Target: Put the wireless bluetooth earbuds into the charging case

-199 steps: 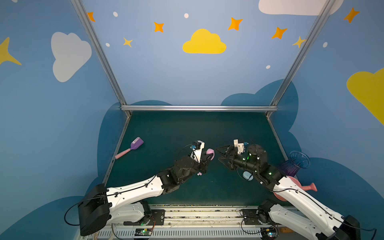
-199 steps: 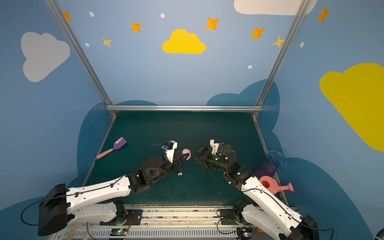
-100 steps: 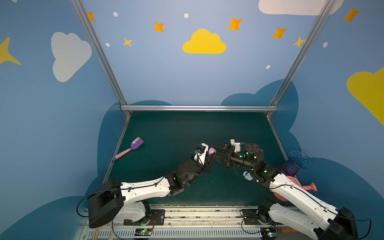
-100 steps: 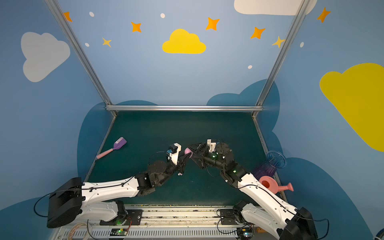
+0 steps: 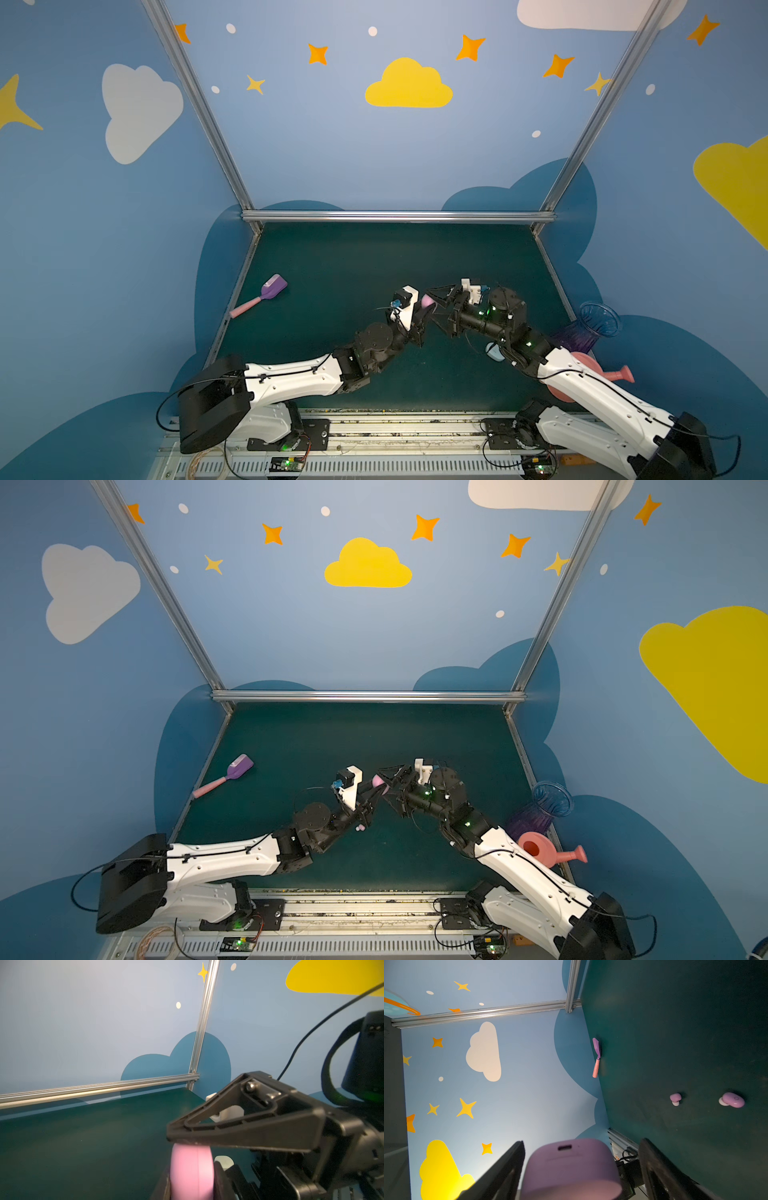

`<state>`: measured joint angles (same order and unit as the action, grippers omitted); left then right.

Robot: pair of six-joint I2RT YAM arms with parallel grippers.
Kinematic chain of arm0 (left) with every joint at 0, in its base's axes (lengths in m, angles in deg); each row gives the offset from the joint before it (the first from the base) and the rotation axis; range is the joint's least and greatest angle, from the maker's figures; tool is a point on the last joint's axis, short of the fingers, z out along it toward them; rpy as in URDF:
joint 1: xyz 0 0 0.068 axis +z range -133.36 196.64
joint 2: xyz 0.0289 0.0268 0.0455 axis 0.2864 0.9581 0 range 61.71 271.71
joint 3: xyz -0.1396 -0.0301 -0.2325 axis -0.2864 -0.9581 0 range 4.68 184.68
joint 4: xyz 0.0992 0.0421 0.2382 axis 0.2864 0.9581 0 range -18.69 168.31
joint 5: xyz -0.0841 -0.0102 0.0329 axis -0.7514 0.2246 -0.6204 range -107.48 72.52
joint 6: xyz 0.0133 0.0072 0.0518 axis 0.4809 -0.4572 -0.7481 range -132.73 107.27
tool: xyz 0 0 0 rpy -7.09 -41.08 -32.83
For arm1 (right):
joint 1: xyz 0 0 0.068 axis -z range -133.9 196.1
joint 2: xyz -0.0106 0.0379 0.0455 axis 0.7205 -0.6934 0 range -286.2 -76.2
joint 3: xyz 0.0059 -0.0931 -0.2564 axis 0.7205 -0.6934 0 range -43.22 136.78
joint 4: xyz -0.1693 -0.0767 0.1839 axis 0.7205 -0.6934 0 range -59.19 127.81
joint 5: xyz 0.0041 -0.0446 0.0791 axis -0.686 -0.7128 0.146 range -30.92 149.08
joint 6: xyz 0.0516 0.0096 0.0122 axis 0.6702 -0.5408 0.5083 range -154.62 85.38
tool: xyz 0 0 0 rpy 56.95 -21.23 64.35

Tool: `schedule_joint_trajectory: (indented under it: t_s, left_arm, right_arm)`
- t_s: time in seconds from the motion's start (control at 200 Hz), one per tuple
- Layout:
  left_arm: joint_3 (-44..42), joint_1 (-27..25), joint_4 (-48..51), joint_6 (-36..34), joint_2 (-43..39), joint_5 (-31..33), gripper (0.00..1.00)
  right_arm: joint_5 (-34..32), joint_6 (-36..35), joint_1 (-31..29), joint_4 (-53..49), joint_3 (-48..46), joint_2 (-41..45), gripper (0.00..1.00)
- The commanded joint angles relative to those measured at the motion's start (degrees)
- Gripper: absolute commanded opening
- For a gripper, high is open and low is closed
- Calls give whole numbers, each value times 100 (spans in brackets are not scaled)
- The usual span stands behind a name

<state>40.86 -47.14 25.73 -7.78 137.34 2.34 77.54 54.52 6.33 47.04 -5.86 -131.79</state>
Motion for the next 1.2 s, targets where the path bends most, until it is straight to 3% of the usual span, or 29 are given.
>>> schedule_joint_trajectory:
  t_s: [0.0,0.12,0.511,0.746,1.197]
  left_arm:
    - [57,-26,-310,45,56,5,3]
    - [56,-37,-376,42,88,38,3]
    - [47,-39,-462,-91,74,161,3]
    - [44,-41,-426,-82,101,216,3]
    - [119,-37,-318,-36,172,133,3]
  right_arm:
    - [-114,107,-48,284,-54,31,78]
    - [-119,156,-57,355,-72,62,72]
    - [-231,253,-109,341,-114,160,73]
    - [-253,215,-121,322,-82,213,64]
    - [-193,78,-160,336,18,136,59]
